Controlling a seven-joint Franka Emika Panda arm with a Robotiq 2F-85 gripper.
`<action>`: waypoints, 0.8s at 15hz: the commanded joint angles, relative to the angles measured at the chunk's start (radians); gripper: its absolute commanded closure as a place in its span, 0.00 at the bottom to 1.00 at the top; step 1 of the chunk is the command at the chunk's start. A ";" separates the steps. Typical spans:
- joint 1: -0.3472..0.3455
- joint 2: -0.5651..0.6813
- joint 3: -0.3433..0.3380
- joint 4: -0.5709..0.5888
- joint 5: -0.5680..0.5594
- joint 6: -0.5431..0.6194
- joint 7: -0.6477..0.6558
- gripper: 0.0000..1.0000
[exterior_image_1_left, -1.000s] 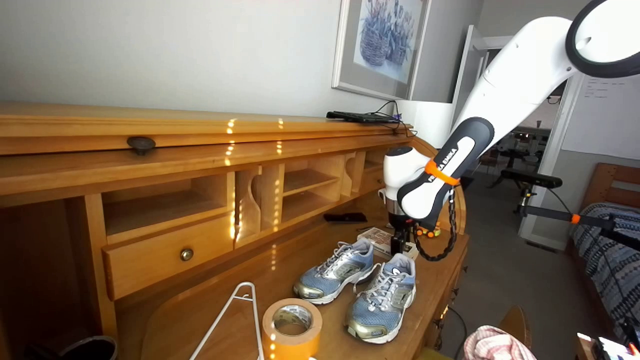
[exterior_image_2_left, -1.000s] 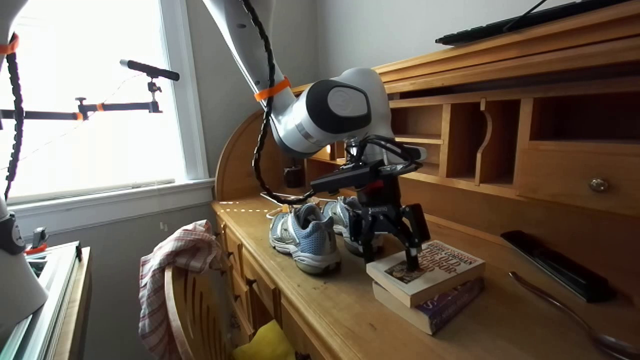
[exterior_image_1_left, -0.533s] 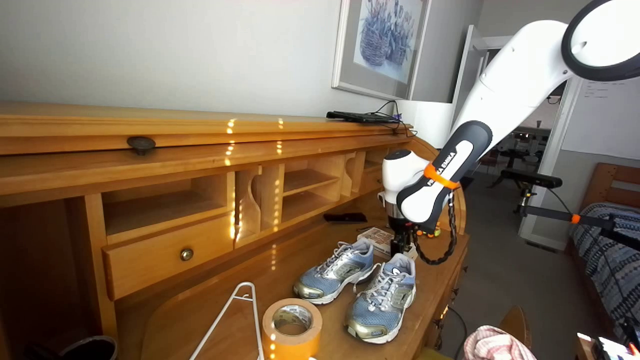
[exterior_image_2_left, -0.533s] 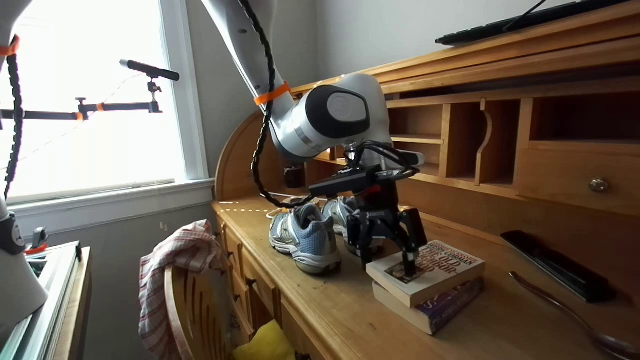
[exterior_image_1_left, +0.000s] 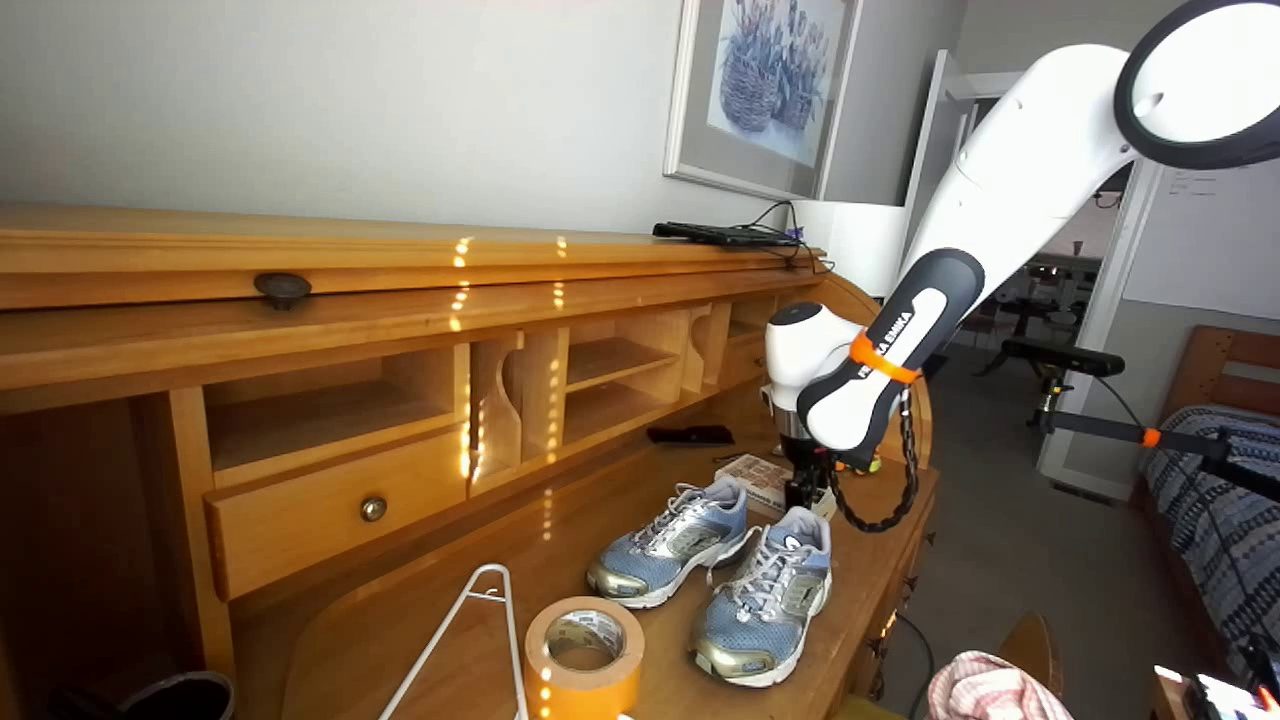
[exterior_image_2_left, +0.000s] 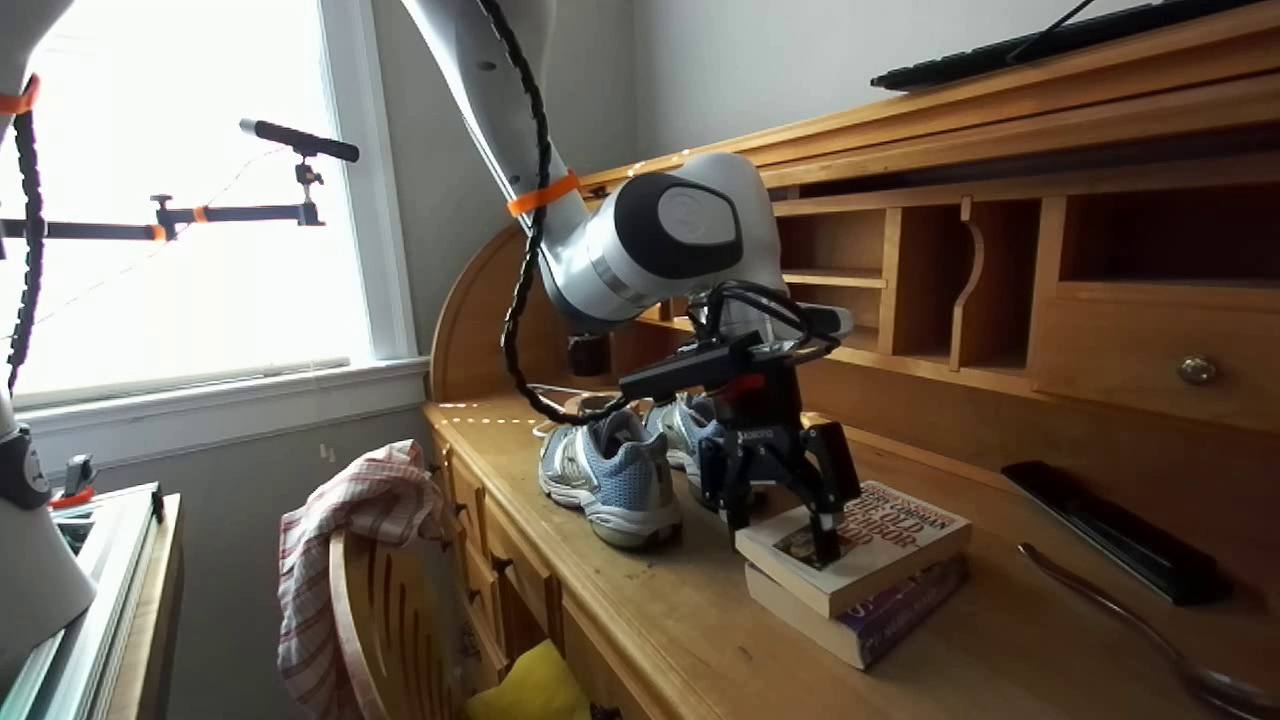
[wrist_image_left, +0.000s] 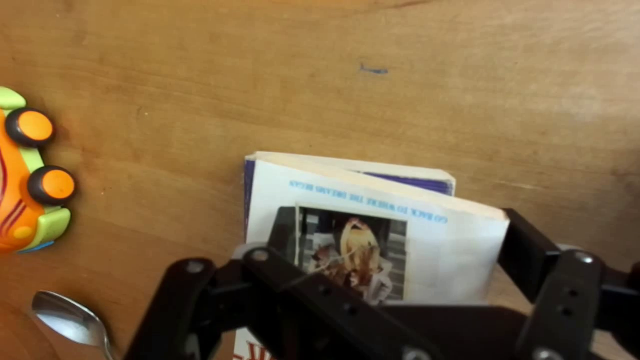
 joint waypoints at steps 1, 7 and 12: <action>0.011 0.025 -0.013 0.018 -0.020 -0.004 0.034 0.30; 0.005 0.024 -0.010 0.033 -0.016 -0.009 0.031 0.72; 0.003 0.018 -0.009 0.035 -0.014 -0.008 0.029 0.91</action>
